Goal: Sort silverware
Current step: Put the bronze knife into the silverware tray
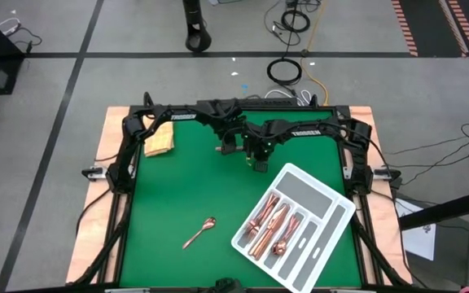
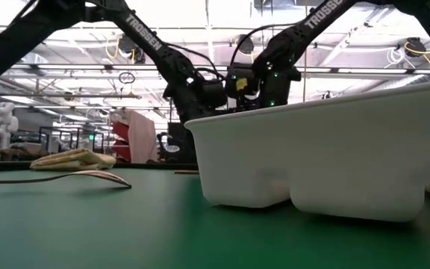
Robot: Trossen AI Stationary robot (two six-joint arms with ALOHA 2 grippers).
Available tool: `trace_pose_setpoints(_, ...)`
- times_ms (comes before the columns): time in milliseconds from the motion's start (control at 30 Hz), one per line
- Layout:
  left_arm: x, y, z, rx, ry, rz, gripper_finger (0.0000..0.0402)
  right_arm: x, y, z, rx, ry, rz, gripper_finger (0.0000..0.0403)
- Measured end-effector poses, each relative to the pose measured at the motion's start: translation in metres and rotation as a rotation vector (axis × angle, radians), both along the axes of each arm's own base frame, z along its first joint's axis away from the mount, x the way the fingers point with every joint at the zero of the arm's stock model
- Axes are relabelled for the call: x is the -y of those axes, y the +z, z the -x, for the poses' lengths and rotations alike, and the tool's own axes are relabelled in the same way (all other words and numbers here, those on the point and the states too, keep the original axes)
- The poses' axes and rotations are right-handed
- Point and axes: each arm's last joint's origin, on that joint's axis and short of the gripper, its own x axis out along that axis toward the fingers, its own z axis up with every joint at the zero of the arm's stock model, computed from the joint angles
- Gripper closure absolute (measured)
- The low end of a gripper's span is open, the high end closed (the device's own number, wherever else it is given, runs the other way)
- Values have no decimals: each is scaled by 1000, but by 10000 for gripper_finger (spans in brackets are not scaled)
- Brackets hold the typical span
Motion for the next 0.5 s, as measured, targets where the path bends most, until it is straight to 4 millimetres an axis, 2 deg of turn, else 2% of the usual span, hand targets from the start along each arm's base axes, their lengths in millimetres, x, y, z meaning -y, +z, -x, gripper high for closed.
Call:
trace_pose_setpoints(167, -1, 23, 2, 35, 10, -44, 401, 0, 3, 0, -21, -38, 45, 400)
trace_pose_setpoints(300, 0, 23, 4, 24, -15, -44, 401, 2, 3, 1, -21, -49, 40, 402)
trace_pose_setpoints(400, -1, 21, 6, 2, -14, -69, 401, 10, 2, 9, -66, -93, 25, 382)
trace_pose_setpoints(500, -1, 23, 12, -19, -4, 5, 401, 17, 8, 13, -52, -139, -1, 348)
